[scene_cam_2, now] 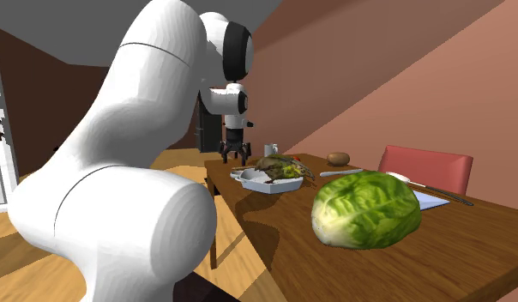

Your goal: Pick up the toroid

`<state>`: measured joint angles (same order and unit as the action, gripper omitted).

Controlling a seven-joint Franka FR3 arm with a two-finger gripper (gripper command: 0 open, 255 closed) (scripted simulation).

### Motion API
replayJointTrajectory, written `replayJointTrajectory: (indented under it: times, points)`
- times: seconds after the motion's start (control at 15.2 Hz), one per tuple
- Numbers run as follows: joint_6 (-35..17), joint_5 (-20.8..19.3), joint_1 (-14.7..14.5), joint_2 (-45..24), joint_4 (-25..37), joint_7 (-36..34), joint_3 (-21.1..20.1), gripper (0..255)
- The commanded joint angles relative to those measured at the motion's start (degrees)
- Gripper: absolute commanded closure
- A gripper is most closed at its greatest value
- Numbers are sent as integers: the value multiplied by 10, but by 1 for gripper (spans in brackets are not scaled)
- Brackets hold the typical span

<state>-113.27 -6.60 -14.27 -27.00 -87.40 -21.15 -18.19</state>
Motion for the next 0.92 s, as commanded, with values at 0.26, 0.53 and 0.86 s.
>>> replayJointTrajectory:
  times: [0.26, 0.53, 0.86]
  points:
    - [-2, -15, -23, -64, 64, -16, 4, 0]
    - [-31, -19, -24, -76, 47, -18, 6, 0]
    - [-30, -19, -24, -77, 48, -18, 6, 255]
